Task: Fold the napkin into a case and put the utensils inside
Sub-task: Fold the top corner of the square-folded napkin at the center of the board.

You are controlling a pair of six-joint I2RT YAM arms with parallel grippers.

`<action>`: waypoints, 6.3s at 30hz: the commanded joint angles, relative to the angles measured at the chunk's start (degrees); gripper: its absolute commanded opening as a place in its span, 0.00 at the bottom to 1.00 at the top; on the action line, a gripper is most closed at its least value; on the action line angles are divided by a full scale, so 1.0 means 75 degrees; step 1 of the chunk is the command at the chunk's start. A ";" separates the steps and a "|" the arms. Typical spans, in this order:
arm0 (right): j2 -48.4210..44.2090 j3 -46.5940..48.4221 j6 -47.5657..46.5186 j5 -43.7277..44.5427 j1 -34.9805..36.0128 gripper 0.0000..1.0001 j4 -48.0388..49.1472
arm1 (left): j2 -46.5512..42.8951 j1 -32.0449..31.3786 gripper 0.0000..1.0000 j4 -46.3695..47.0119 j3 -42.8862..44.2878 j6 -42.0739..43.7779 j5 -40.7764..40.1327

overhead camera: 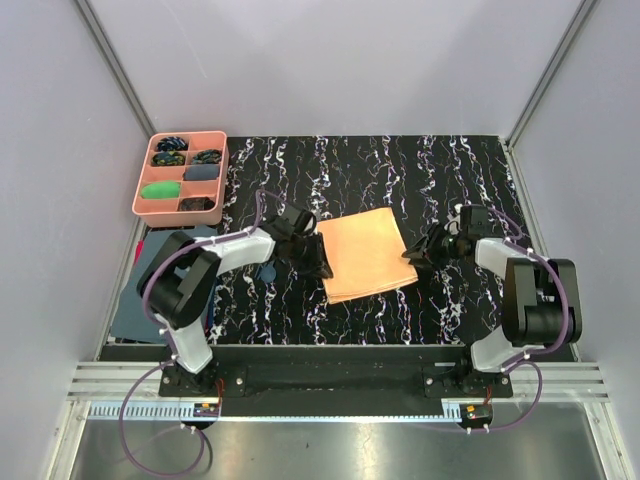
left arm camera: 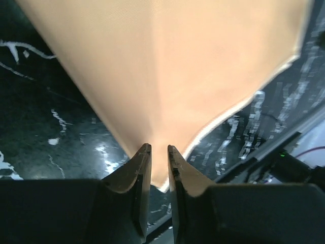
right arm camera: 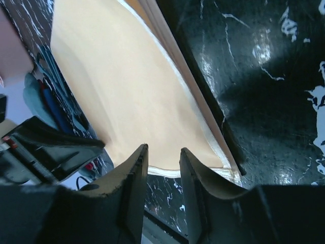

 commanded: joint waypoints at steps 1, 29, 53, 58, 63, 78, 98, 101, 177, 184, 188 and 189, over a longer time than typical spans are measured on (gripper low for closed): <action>0.0122 -0.0293 0.0120 -0.0287 -0.0012 0.39 0.0673 | 0.0184 -0.0050 0.22 0.0344 -0.0444 0.0072 0.0105; -0.0606 -0.0236 0.0435 -0.0532 0.0420 0.39 0.0555 | 0.0229 0.0244 0.25 0.0318 0.0773 0.0578 0.1358; 0.5219 0.5283 0.1561 -0.1693 0.2707 0.27 0.2666 | 0.0863 0.0114 0.20 0.1481 -0.0996 0.0435 0.1078; 0.6027 0.6066 0.1257 -0.1611 0.2707 0.27 0.2327 | 0.0840 0.0126 0.18 0.1528 -0.1219 0.0388 0.0996; 0.6789 0.7263 0.0635 -0.1318 0.2614 0.27 0.1135 | 0.0618 0.0126 0.18 0.1634 -0.1606 0.0376 0.0996; 0.1268 0.3548 -0.0280 0.2080 0.2145 0.69 -0.2760 | -0.1129 -0.0085 0.50 0.0441 -0.0342 0.0633 0.0717; -0.2186 -0.0879 0.1397 0.3404 0.2016 0.53 -0.2994 | 0.0184 -0.0354 0.22 0.0860 -0.0844 0.0881 -0.0270; -0.2326 -0.0892 0.1268 0.3720 0.2004 0.52 -0.3274 | 0.0149 -0.0413 0.22 0.0884 -0.0903 0.0869 -0.0270; 0.0543 0.2084 0.0201 0.0722 0.2542 0.00 -0.0616 | -0.1001 -0.1245 0.22 0.2090 -0.2343 -0.0760 -0.0025; 0.1505 0.3115 0.0225 0.0416 0.3046 0.00 -0.0452 | -0.0765 -0.1386 0.18 0.3040 -0.3000 -0.1194 0.0035; 0.2183 0.3584 0.0236 0.0264 0.3176 0.00 -0.0405 | -0.0812 -0.1432 0.18 0.3063 -0.3059 -0.1252 -0.0094; 0.2255 0.3666 0.0248 0.0252 0.3211 0.00 -0.0381 | -0.0801 -0.1444 0.18 0.3052 -0.3071 -0.1252 -0.0106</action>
